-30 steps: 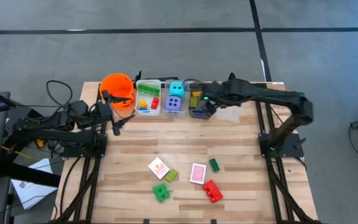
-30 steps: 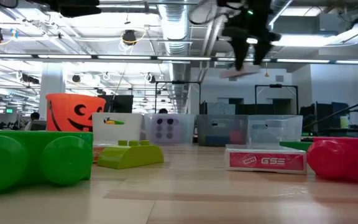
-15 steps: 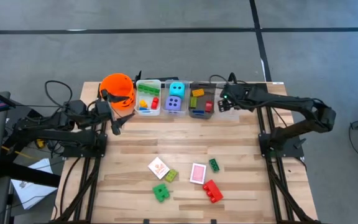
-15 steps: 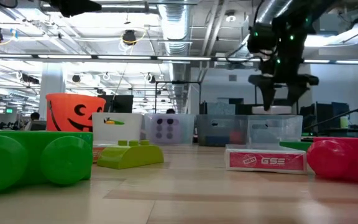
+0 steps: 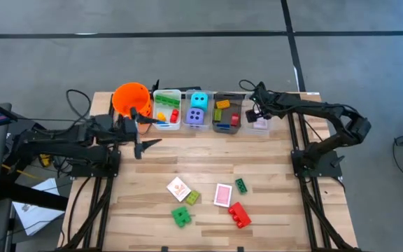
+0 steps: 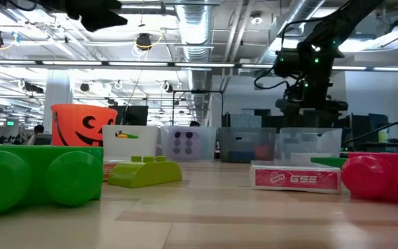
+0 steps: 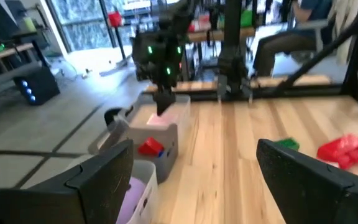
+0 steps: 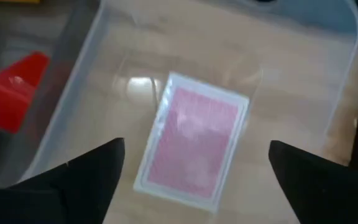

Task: Pick & Place Toys
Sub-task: Put the right green game piece into the black bin

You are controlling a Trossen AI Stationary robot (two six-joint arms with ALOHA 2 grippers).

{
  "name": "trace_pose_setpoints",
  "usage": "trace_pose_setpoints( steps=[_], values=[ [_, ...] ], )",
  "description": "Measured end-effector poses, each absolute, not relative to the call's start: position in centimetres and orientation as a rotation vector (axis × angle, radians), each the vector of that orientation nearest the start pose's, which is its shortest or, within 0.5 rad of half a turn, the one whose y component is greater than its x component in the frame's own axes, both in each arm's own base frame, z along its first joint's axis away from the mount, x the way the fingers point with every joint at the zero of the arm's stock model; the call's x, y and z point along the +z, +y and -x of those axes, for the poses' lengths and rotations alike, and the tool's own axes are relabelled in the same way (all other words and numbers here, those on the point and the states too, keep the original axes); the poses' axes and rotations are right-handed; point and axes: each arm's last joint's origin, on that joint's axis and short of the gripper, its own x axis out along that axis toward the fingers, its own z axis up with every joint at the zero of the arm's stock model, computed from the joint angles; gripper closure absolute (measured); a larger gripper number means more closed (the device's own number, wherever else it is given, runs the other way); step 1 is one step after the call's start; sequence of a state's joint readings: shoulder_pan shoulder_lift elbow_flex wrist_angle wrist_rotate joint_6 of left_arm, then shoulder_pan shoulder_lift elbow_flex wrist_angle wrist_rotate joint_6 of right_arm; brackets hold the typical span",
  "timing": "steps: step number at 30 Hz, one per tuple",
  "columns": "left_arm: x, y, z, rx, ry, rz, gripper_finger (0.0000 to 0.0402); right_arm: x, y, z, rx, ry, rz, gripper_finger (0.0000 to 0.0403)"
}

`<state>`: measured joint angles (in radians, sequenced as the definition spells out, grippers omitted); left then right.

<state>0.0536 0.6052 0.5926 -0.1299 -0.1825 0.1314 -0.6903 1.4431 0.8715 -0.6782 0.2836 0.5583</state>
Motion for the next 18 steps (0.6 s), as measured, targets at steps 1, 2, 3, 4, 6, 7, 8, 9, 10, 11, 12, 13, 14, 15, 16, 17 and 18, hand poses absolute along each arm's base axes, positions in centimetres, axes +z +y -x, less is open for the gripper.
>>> trace_pose_setpoints(
  steps=[1,2,3,4,6,7,8,9,10,11,12,13,14,15,16,17,18],
  values=[
    [29.5,1.3,-14.7,0.224,0.172,-0.153,0.0070,19.3,-17.0,-19.3,-1.187,1.000,-0.695,0.0008],
    [29.4,1.3,-15.1,0.222,0.182,-0.165,0.0070,19.3,-16.9,-19.3,-1.192,1.000,-0.676,0.0010],
    [29.3,1.4,-15.4,0.221,0.187,-0.173,0.0070,19.3,-16.8,-19.4,-1.198,1.002,-0.645,0.0012],
    [29.2,1.4,-15.8,0.220,0.189,-0.178,0.0070,19.4,-16.7,-19.7,-1.201,1.002,-0.604,0.0014],
    [29.0,1.4,-16.4,0.220,0.191,-0.185,0.0070,19.7,-16.1,-20.1,-1.205,1.007,-0.502,0.0016],
    [29.1,1.4,-16.8,0.222,0.177,-0.193,0.0070,20.0,-15.7,-20.3,-1.204,1.006,-0.445,0.0016],
    [29.2,1.5,-17.2,0.229,0.160,-0.207,0.0070,20.3,-15.2,-20.7,-1.198,1.000,-0.389,0.0015],
    [29.3,1.5,-17.4,0.242,0.140,-0.214,0.0070,20.6,-14.8,-21.0,-1.190,0.992,-0.340,0.0014],
    [29.6,1.6,-17.7,0.258,0.108,-0.214,0.0070,20.9,-14.2,-21.4,-1.174,0.980,-0.295,0.0012],
    [29.7,1.6,-18.0,0.268,0.080,-0.211,0.0070,21.3,-13.6,-21.8,-1.153,0.953,-0.260,0.0010],
    [29.9,1.6,-18.2,0.280,0.061,-0.204,0.0070,21.7,-12.9,-22.2,-1.125,0.919,-0.234,0.0007],
    [30.0,1.7,-18.4,0.290,0.041,-0.196,0.0070,22.1,-12.2,-22.7,-1.091,0.885,-0.215,0.0006],
    [30.1,1.7,-18.5,0.300,0.019,-0.180,0.0070,22.5,-11.4,-23.2,-1.054,0.854,-0.196,0.0004],
    [30.3,1.7,-18.6,0.308,-0.001,-0.167,0.0070,22.8,-10.6,-23.6,-1.019,0.823,-0.183,0.0004],
    [30.3,1.7,-18.7,0.315,-0.013,-0.147,0.0070,23.2,-9.7,-24.1,-0.983,0.793,-0.169,0.0004],
    [30.3,1.8,-18.8,0.321,-0.015,-0.128,0.0070,23.5,-8.8,-24.4,-0.950,0.763,-0.159,0.0004],
    [30.3,1.8,-18.8,0.322,-0.017,-0.108,0.0070,23.8,-7.9,-24.6,-0.918,0.743,-0.149,0.0005]
  ],
)
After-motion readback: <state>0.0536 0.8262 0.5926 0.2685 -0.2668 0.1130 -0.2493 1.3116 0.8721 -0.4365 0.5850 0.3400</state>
